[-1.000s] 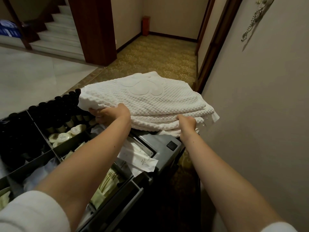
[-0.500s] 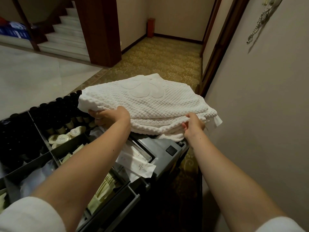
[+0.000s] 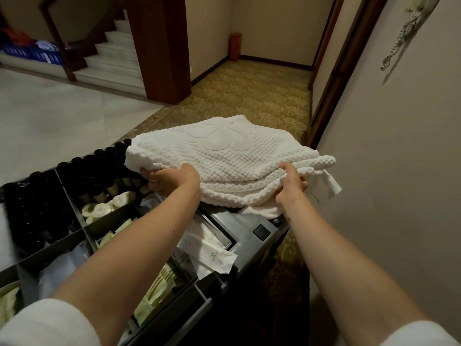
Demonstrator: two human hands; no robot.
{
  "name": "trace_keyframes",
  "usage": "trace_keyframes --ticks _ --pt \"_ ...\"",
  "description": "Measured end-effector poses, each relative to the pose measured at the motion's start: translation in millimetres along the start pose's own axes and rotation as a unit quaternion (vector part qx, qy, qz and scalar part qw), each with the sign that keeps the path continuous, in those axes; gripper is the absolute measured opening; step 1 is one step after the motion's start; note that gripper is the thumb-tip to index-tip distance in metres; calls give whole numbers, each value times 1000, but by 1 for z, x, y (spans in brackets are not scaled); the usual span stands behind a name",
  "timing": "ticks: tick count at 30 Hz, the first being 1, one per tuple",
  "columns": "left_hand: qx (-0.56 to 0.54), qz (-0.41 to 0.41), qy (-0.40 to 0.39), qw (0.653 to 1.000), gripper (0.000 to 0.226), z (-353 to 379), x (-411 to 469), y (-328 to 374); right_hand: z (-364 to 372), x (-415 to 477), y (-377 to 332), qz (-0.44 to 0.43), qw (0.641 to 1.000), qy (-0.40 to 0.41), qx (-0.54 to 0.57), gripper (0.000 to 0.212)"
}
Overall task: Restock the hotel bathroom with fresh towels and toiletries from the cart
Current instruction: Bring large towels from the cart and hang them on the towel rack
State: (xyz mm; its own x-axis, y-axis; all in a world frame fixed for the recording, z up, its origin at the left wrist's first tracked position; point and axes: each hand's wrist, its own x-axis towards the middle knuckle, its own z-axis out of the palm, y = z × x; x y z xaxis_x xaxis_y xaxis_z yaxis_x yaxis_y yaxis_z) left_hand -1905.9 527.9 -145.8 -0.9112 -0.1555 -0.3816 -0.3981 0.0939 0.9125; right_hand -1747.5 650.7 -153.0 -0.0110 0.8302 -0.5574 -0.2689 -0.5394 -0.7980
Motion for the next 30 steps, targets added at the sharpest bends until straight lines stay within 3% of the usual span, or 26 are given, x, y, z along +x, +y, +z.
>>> trace_keyframes --ticks 5,11,13,16,17,20,25,30 --pt "-9 0 5 1000 95 -1 -4 1 6 10 1 23 1000 11 4 99" --pt "-20 5 3 1000 96 -3 -4 0 13 14 6 18 1000 10 -12 82" --pt "-19 11 4 1000 96 -4 -5 -2 16 16 7 15 999 36 -20 92" --pt "-15 21 7 1000 98 -4 -5 -4 21 32 14 18 999 33 -20 126" --pt "-13 22 6 1000 99 -4 -5 -5 21 37 16 20 999 33 -19 127" --pt "-13 25 11 1000 102 -5 -8 -6 21 36 12 22 999 15 -33 90" --pt "-52 38 10 998 95 -7 -9 -5 23 30 10 -32 994 49 -87 86" --pt "-14 142 -33 989 73 -11 -18 -1 25 17 10 -217 954 -8 -206 67"
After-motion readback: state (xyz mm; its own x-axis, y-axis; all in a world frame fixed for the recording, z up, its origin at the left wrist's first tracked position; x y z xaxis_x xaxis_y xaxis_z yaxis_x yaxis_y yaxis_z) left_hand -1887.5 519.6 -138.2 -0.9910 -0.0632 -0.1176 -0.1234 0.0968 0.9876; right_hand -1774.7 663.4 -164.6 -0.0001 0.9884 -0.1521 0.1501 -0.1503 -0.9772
